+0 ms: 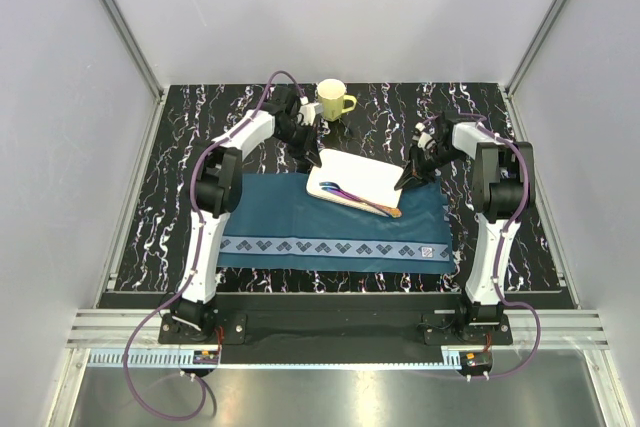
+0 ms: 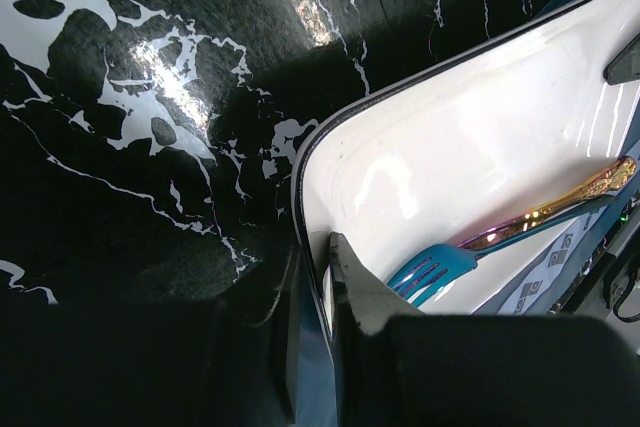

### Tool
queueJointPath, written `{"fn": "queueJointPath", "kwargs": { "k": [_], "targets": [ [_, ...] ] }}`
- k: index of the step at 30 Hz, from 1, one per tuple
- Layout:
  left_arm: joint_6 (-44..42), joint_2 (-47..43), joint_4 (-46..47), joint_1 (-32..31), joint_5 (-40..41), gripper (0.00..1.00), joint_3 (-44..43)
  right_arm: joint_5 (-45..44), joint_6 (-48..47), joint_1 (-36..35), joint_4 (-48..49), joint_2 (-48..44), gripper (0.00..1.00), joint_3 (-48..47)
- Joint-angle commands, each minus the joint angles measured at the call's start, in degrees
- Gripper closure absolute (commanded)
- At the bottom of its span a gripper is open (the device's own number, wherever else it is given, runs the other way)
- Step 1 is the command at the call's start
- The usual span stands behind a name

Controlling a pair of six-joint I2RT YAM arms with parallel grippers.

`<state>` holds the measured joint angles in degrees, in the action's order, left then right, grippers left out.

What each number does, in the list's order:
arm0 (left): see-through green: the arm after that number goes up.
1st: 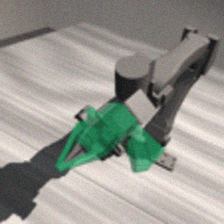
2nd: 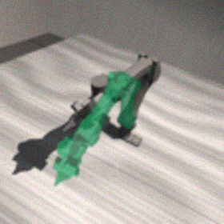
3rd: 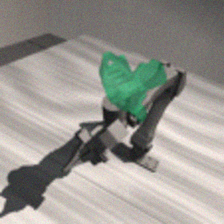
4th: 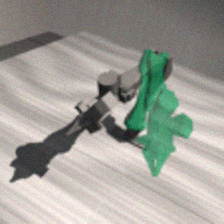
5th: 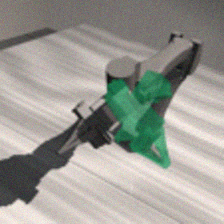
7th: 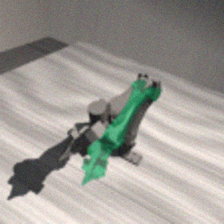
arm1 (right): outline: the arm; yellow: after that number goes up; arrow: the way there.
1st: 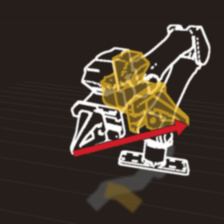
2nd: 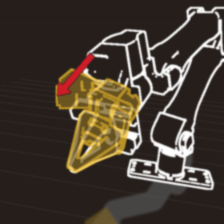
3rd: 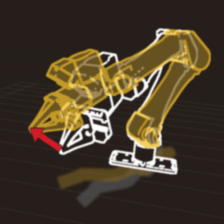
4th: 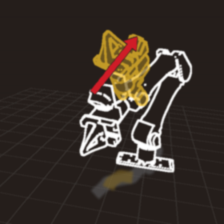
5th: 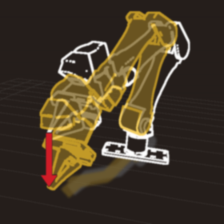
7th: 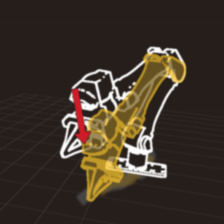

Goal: Set the dinner table for one person
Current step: Move the plate onto the napkin.

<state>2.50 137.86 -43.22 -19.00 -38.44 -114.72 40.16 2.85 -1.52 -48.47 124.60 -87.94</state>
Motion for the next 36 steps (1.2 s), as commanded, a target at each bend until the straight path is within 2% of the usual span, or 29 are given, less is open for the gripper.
{"fn": "queueJointPath", "kwargs": {
  "k": [1,16,36],
  "targets": [
    [-2.06,-0.75,1.39,-1.74,-2.61,1.0,-0.86,1.76,-3.2,-2.79,1.89,0.12,1.0,-2.76],
    [-0.57,-2.16,0.95,-2.97,-4.45,1.0,-3.23,4.4,-3.73,-6.48,-0.13,0.47,1.0,-6.98],
    [-0.39,-5.59,-0.64,-3.32,-6.12,1.0,-2.09,7.3,-4.7,-9.12,-2.07,2.14,1.0,-9.35]
  ]
}}
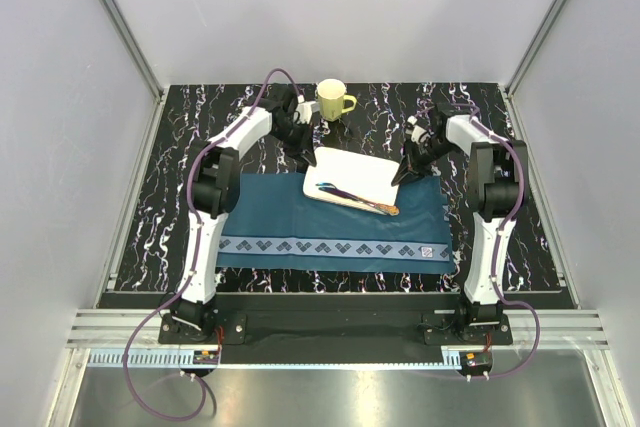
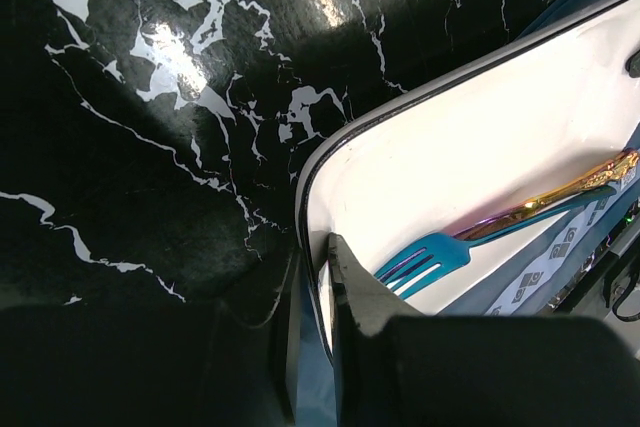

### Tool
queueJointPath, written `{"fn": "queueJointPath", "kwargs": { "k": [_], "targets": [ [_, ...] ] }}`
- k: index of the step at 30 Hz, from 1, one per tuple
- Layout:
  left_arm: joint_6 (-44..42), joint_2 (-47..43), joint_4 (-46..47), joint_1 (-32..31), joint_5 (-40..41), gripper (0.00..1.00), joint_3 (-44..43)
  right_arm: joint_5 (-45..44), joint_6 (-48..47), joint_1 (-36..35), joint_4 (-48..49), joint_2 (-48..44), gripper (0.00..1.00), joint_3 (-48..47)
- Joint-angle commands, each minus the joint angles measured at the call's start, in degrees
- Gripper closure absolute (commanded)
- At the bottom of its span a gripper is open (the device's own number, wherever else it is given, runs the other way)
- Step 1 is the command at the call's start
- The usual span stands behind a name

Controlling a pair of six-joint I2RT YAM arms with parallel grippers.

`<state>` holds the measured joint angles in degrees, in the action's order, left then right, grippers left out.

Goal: Set the dinner table for one person
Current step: Move the plate onto the napkin.

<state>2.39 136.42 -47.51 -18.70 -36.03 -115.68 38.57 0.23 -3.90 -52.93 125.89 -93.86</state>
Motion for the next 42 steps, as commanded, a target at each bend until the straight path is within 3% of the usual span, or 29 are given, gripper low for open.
{"fn": "queueJointPath", "kwargs": {
  "k": [1,42],
  "targets": [
    [-0.2,-4.32,3.65,-3.63,-8.79,1.0,-1.22,8.98,-2.25,-6.82,2.3,0.94,1.0,-3.52],
    [-0.28,-12.05,3.12,-3.98,-11.17,1.0,2.47,14.43,-4.27,-7.87,-1.92,-3.01,1.0,-6.24]
  ]
}}
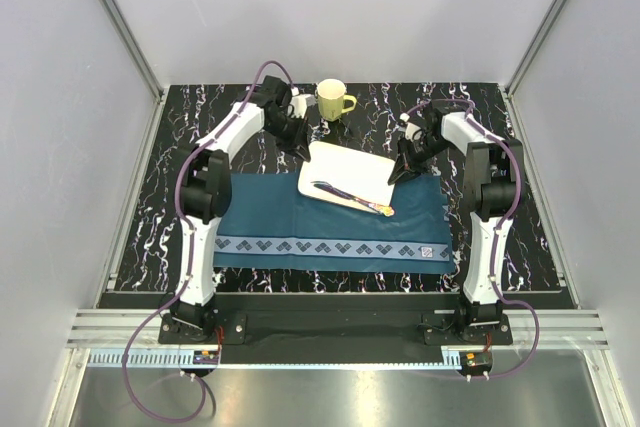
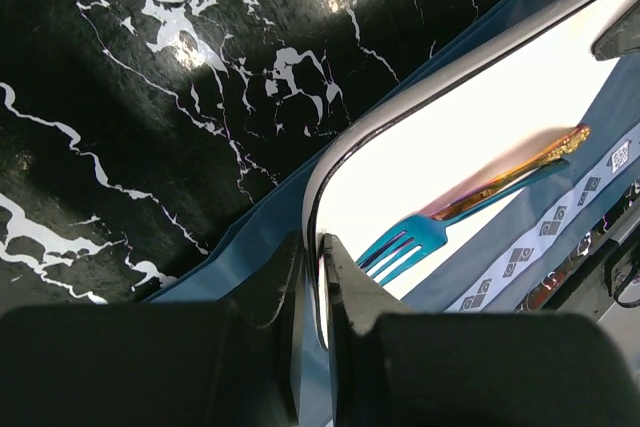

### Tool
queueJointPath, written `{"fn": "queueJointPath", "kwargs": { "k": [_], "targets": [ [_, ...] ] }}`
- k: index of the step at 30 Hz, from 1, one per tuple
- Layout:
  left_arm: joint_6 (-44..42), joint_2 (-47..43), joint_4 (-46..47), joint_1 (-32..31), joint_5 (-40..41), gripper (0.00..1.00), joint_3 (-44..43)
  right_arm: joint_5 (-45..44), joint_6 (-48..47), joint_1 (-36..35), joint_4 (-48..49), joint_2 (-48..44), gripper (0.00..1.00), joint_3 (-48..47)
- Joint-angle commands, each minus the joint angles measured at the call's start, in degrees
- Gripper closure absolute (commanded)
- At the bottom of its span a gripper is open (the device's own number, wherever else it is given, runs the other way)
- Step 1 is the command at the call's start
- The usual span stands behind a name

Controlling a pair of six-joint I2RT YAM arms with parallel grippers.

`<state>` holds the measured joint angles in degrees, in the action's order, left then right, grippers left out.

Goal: Set the dinner table for one person
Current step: Move the plate onto the napkin.

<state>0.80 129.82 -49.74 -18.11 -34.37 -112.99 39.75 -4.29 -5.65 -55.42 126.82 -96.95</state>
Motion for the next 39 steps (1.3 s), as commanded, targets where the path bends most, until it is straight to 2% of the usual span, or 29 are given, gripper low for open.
{"fn": "queueJointPath", "kwargs": {
  "k": [1,27,39],
  "targets": [
    [1.22,-5.63,5.35,-4.65,-12.91,1.0,0.13,13.6,0.16,-6.04,0.49,-4.04,1.0,-3.25],
    [1.66,-2.38,5.35,-4.13,-19.77,1.0,1.1,17.47,-5.02,-6.21,-7.07,-0.35,1.0,-7.2],
    [1.23,-5.54,4.47,-3.69,-20.82,1.0,4.53,18.35,-5.99,-6.48,-9.44,0.18,1.0,-8.17]
  ]
}}
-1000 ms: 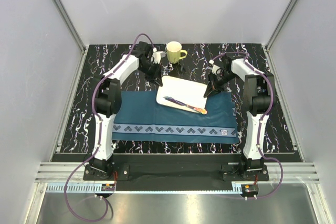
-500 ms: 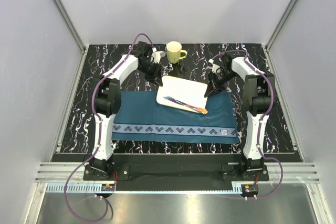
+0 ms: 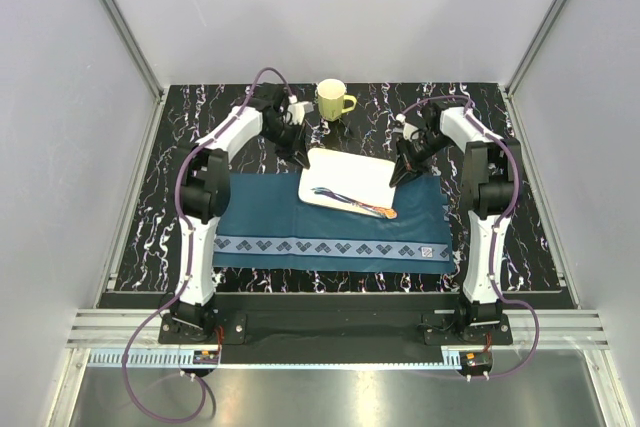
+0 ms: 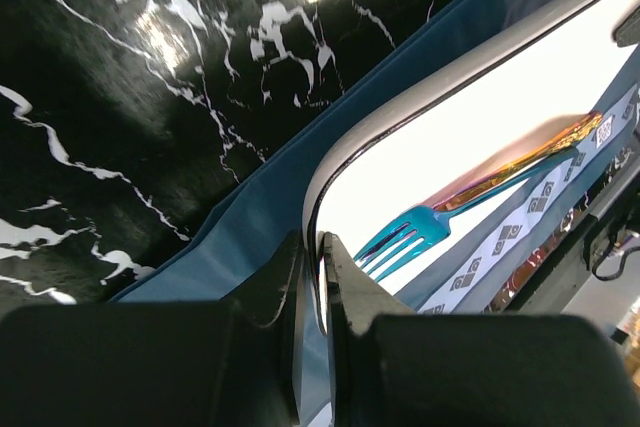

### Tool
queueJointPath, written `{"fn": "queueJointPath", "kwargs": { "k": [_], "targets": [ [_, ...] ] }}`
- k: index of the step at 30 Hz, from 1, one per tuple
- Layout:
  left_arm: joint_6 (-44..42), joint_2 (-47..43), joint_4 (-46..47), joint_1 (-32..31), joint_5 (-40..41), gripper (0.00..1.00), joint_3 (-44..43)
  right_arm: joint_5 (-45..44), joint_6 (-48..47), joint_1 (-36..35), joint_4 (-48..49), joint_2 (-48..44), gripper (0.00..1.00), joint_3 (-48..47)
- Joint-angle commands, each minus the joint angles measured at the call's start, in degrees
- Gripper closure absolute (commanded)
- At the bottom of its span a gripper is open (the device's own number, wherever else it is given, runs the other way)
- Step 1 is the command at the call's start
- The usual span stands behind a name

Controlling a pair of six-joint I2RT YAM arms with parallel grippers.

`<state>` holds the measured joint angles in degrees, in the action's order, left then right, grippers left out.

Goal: Set the dinner table for one person
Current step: Move the plate onto the napkin.

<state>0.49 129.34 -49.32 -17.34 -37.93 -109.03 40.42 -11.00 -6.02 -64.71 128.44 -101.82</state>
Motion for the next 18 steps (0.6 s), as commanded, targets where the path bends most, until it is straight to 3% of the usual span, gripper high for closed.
{"fn": "queueJointPath", "kwargs": {
  "k": [1,18],
  "targets": [
    [1.53,-5.41,3.97,-4.37,-17.26,1.0,1.53,17.85,0.63,-6.19,-0.5,-1.53,1.0,-3.21],
    [0.91,-12.97,3.09,-3.93,-15.51,1.0,7.42,17.67,-1.91,-8.48,-5.16,-1.18,1.0,-4.17]
  ]
}}
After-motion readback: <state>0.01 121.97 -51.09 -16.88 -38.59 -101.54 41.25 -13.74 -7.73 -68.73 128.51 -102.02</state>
